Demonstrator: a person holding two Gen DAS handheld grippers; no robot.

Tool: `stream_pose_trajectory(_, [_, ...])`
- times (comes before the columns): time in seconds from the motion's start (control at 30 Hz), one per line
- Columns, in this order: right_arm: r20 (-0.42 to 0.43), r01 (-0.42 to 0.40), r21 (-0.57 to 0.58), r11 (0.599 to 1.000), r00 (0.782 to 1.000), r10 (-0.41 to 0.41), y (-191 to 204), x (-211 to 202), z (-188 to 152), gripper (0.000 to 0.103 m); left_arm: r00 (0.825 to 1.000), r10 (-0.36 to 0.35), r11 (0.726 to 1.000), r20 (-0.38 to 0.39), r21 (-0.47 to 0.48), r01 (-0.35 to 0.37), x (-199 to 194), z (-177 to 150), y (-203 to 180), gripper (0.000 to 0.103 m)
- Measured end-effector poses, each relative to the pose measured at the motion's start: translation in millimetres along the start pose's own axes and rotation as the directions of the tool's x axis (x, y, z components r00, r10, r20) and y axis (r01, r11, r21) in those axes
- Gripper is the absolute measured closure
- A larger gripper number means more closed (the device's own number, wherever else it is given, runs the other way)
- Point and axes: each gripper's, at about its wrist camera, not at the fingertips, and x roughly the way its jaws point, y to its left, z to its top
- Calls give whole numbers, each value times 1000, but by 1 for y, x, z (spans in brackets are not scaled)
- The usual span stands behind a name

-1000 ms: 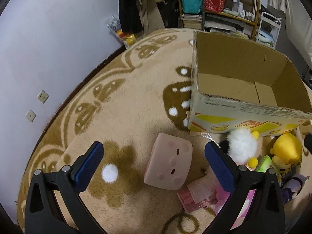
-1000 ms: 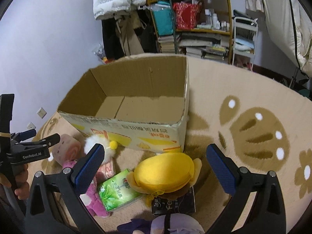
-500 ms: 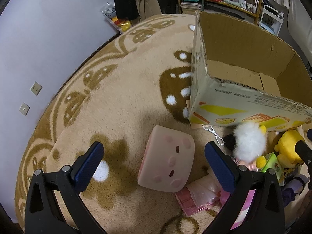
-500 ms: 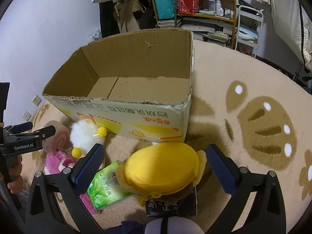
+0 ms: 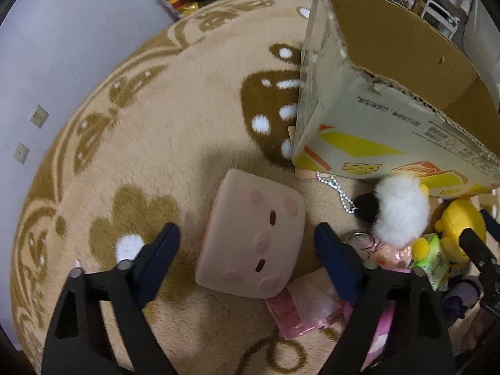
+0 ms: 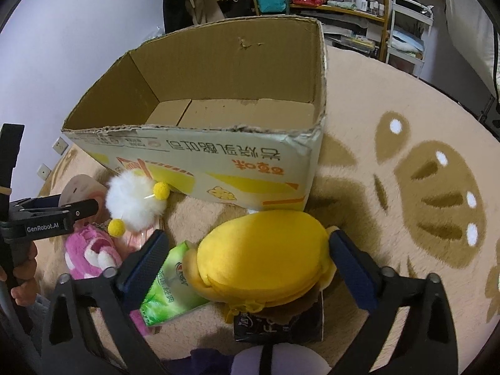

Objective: Organize soft objects
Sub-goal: 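Lower the left tool onto the pink square plush while the right tool lowers onto the yellow plush, then close the left tool on the pink plush while the right tool grips the yellow plush, lift both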

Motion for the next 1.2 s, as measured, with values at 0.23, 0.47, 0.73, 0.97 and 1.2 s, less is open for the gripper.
stream_pose_trajectory(0.23, [-5, 34, -11, 999, 999, -34, -5, 1, -2, 22, 1000, 4, 1000, -12, -6, -4, 4, -3, 1, 52])
stream_pose_trajectory(0.47, [-10, 41, -27, 999, 999, -41, -8, 1, -4, 25, 1000, 16, 1000, 8, -5, -16, -3, -6, 1, 57])
stream_pose_trajectory(0.73, [-77, 17, 22, 1000, 997, -15, -15, 13, -10, 15, 999, 23, 999, 36, -29, -22, -16, -13, 4, 58])
stream_pose_trajectory(0.97, [-53, 19, 12, 1000, 998, -19, -11, 9, -12, 26, 994, 37, 999, 107, -41, -33, -34, -14, 6, 61])
stream_pose_trajectory(1.2, [19, 16, 58, 998, 1000, -17, -12, -24, -18, 27, 975, 48, 998, 218, -46, -39, -67, -20, 8, 61])
